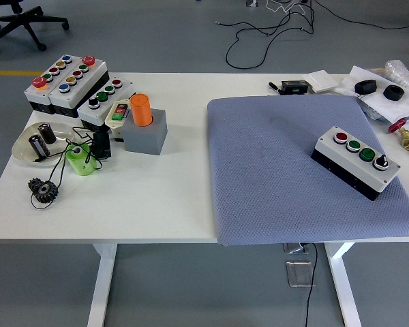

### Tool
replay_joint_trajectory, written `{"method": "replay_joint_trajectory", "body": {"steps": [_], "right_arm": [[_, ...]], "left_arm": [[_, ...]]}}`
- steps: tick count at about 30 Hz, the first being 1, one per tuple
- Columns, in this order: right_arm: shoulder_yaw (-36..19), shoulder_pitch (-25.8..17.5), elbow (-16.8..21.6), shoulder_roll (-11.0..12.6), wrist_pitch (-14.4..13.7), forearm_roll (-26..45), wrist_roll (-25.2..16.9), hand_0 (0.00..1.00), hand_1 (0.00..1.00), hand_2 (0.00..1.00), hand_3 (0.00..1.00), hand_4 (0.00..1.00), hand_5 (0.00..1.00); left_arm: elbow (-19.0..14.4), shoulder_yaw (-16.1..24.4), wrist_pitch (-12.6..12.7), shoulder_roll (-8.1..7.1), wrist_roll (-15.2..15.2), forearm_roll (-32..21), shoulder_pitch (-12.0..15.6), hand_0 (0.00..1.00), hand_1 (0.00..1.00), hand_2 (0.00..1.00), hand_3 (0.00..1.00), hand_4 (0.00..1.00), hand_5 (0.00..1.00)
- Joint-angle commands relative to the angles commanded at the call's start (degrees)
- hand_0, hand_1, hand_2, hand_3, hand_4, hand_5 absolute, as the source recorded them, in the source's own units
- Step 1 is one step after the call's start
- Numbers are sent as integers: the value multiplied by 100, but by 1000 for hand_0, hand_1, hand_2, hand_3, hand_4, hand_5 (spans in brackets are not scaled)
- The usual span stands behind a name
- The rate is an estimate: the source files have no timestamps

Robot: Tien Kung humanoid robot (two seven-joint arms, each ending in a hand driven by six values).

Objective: Pick up the button,place it on the desk,press the button,press the button

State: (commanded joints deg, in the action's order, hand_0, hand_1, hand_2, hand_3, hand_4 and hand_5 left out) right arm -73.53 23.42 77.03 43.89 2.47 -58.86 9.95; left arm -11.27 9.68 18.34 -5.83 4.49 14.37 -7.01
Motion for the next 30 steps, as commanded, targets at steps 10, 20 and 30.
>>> {"method": "replay_joint_trajectory", "body": {"steps": [10, 20, 30], "right_arm": [[829, 348, -49, -444, -535, -2160, -291, 912, 864, 914, 952, 965, 375], [1264, 712, -305, -1161, 72, -3591, 343, 974, 914, 960, 984, 997, 350], [1490, 921, -633, -1564, 487, -3315, 712, 980, 918, 971, 989, 998, 339]], "left_arm": [[-13, 157, 25, -5, 23, 101, 5, 600, 548, 513, 468, 268, 998], [-14, 212, 46, -26, 15, 146, -30, 599, 542, 509, 462, 267, 998], [-14, 154, 49, -35, 20, 113, -45, 599, 540, 506, 454, 269, 997]]}}
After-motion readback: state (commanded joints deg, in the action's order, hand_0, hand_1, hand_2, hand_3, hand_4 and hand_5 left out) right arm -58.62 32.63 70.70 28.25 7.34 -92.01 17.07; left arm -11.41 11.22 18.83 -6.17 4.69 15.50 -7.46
